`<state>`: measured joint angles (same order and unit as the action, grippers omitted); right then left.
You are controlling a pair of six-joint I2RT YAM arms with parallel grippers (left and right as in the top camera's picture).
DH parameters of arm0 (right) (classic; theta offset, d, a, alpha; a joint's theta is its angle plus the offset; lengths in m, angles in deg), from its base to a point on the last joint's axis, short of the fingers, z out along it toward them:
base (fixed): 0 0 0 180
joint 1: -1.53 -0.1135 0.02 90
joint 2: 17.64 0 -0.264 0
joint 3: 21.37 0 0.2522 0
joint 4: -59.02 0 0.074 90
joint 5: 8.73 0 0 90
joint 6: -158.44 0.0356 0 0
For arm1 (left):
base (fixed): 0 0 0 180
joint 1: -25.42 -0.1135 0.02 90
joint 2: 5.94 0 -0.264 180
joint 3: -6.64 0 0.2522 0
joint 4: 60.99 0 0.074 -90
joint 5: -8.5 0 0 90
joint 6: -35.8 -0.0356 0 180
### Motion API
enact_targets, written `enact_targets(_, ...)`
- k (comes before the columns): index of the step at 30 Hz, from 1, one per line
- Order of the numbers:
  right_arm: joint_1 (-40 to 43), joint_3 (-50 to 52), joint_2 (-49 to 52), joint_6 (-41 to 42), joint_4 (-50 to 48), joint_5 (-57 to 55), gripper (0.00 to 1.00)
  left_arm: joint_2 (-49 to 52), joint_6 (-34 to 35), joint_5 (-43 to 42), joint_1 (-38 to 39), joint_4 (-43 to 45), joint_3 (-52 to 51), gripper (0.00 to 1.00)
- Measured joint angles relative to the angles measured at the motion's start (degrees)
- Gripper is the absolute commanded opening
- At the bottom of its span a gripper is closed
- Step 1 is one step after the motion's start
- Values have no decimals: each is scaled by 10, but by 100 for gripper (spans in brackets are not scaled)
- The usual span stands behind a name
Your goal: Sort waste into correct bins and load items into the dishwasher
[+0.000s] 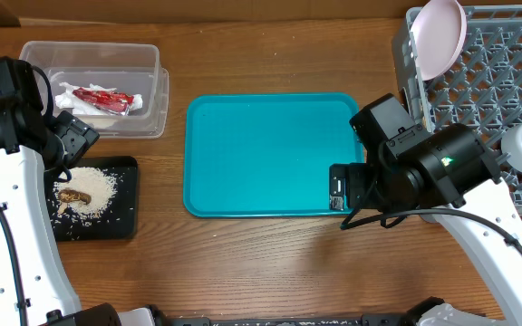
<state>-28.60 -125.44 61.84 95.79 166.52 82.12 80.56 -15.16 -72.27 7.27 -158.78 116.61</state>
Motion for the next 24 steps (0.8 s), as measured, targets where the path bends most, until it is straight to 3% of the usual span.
enact_targets(10, 0, 0, 0, -2, -20, -1, 100, 0, 0, 0, 0, 0, 0, 100)
enact_targets(20, 0, 5, -15, -87, -171, -2, 100, 0, 0, 0, 0, 0, 0, 100)
enact_targets(24, 1, 5, -54, -107, -188, -2, 100, 0, 0, 0, 0, 0, 0, 100)
